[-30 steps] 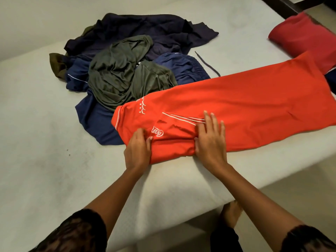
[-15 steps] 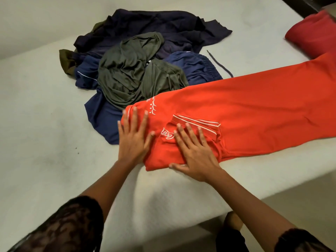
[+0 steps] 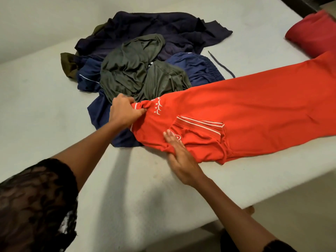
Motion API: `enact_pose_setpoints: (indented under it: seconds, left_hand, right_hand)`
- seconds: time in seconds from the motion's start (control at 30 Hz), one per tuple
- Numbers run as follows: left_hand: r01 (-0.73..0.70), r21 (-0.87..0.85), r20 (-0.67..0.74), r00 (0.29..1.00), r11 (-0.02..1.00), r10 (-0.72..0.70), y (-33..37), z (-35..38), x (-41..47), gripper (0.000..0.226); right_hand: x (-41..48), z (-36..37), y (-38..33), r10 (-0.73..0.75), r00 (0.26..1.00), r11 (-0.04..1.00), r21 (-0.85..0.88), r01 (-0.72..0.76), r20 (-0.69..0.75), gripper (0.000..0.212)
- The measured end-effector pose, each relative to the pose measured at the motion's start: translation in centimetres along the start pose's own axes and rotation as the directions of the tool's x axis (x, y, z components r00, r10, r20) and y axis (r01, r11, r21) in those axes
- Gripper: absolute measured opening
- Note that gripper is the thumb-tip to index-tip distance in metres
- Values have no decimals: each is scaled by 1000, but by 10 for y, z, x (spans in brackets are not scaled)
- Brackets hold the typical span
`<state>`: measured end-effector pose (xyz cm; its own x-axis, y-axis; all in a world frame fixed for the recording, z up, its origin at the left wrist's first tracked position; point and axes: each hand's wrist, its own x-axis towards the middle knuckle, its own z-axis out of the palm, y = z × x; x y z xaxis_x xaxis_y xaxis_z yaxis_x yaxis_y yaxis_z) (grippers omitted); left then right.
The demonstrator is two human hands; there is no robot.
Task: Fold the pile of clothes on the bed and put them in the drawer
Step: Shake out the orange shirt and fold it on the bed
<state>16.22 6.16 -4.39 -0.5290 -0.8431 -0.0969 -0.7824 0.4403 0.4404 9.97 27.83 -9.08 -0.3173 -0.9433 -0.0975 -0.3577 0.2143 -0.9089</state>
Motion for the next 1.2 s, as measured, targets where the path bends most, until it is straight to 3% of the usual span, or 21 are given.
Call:
enact_pose_setpoints:
  seconds: [0.07,0.13,0.23,0.27,0.33,0.4,0.5,0.53,0.6,0.67,0.7,0.73,0.77,0.83,0.87,0.93,1.03,1.1,1.2]
  left_hand:
    - [122,-189,84,991,974,-108,26,-18,9,37]
    - [222,-381,226,964,897,-143,58,-28,26,30]
    - [256,-480,337,937,839,-93,120,-29,46,13]
    - [256,-494,343,936,831,-84,141,-23,51,17]
    - [234,-530,295,952,815,-81,183,-4,59,42]
    - [240,-553,242,963,798,-122,215,16,59,51]
    - [331,-661,324,935,674,-142,240,47,54,40]
    - [292,-614,297,946,733,-128,245,61,50,40]
    - [78,-350,171,985,934,-18,227,75,42,37]
    - [-225,-42,143,963,973,229,204,90,29,33]
    - [-390,40,131,915,920,382,189,95,25,35]
    - [-554,112,90,832,825,547,178,97,20,38]
    - [-695,193,48,712,693,701,164,102,21,42]
    - [-835,359,112,481,416,869,143,103,25,52]
    - [-865,391,213,417,314,883,132,100,28,58]
    - [-888,427,367,342,170,865,116,93,30,73]
    - [-855,497,444,396,147,804,110,92,35,95]
    - [-860,488,418,379,148,826,119,96,37,72]
    - [-896,444,493,262,19,830,133,93,52,48]
  right_hand:
    - [-2,-23,-13,195,965,906,408,-110,-173,37]
    - [0,-52,-20,382,895,725,675,-135,-232,21]
    - [-3,-99,-19,547,825,360,929,-80,-141,14]
    - [-6,-115,-17,576,810,245,969,-42,-110,12]
    - [-14,-143,-6,616,782,139,990,17,-100,19]
    - [-21,-158,12,683,725,104,994,29,-92,18]
    - [-29,-166,42,811,572,141,990,3,-117,19]
    - [-36,-171,52,853,500,187,982,-26,-149,20]
    - [-41,-164,58,896,368,300,950,-88,-248,25]
    - [-49,-155,62,829,257,551,807,-215,-497,30]
    - [-50,-148,59,690,279,723,611,-323,-668,32]
    - [-50,-139,53,503,374,847,358,-394,-779,38]
    - [-49,-129,50,316,501,907,102,-409,-806,45]
    - [-41,-109,42,65,708,897,-270,-350,-703,58]
    - [-35,-101,38,3,780,858,-400,-324,-626,66]
    - [-24,-88,33,28,872,762,-554,-335,-488,86]
    - [-15,-77,44,256,886,663,-596,-453,-387,108]
    - [-13,-77,48,391,843,650,-537,-537,-369,109]
    - [-13,-94,41,434,856,703,-490,-516,-280,93]
